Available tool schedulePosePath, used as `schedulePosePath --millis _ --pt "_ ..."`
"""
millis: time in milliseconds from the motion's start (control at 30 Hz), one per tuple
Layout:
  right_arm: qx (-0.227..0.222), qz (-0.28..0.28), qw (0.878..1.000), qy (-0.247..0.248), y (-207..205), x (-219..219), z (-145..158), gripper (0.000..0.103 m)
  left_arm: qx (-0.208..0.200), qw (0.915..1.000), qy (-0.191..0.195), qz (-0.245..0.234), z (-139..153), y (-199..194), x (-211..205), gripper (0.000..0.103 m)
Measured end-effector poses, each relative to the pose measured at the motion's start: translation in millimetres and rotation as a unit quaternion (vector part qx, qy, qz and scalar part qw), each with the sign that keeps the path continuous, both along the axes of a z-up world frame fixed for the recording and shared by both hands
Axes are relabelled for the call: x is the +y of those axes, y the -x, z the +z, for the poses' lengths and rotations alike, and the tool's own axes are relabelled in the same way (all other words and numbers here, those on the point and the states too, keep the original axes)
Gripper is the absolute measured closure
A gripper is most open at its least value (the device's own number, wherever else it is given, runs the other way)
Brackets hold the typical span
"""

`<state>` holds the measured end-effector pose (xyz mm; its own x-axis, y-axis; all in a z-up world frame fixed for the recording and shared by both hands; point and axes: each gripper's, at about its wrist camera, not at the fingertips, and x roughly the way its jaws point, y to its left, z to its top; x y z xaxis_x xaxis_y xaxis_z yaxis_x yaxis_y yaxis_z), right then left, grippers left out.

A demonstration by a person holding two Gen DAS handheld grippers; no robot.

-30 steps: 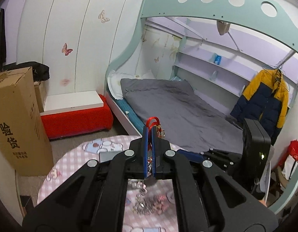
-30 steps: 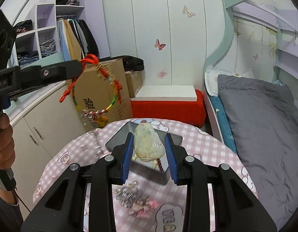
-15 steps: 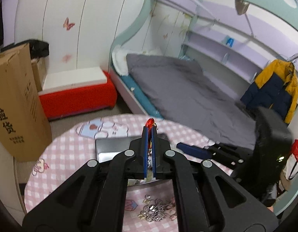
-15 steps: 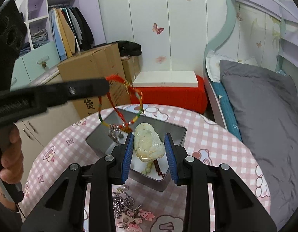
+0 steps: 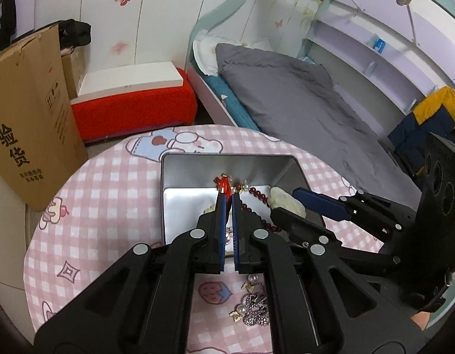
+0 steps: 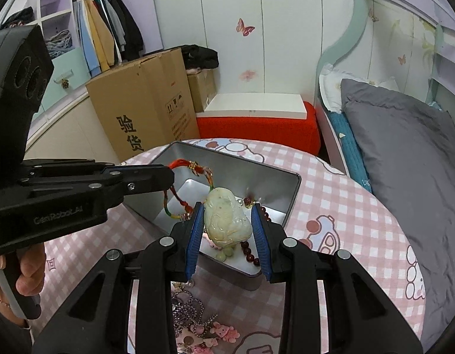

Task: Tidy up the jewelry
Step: 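Lower both grippers into the tin box and open them to release, then move both open grippers back to the remaining jewelry pile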

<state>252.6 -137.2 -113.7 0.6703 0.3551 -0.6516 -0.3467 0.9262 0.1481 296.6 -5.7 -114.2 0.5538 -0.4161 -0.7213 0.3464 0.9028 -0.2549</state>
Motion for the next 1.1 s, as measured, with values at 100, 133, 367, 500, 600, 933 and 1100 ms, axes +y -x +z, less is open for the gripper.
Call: schedulePosePath --millis 100,133,367,500,600,933,1100 --pt "0.004 0.0 1.0 0.002 -1.3 0.2 -1.5 0.073 0.004 1.0 -0.005 -0.002 -1.3 2.3 -0.3 0.099" --pt "0.004 0.0 1.0 0.002 -1.3 0.5 -1.8 0.073 0.006 1.0 -0.005 -0.002 -2.0 2.6 -0.2 0.099" --pt "0.005 -0.002 1.0 0.003 0.9 1.0 -0.2 0.072 0.011 0.9999 -0.004 0.006 -1.6 11.3 2.9 0.098" --pt "-0.007 -0.007 1.0 0.0 11.3 -3.4 10.7 0.072 -0.001 0.9999 0.004 0.01 10.4 22.5 7.6 0.098" --pt "-0.021 -0.008 1.0 -0.004 25.6 -7.8 23.2 0.071 -0.014 0.9998 0.005 0.016 19.7 32.4 8.8 0.079" --pt "-0.044 -0.018 0.999 -0.012 83.5 -29.3 33.6 0.068 -0.084 0.9957 -0.002 0.039 39.2 96.5 17.9 0.03" --pt "-0.025 -0.029 0.999 -0.012 101.7 -37.1 16.4 0.068 -0.087 0.9949 -0.024 0.044 24.4 119.4 17.8 0.03"
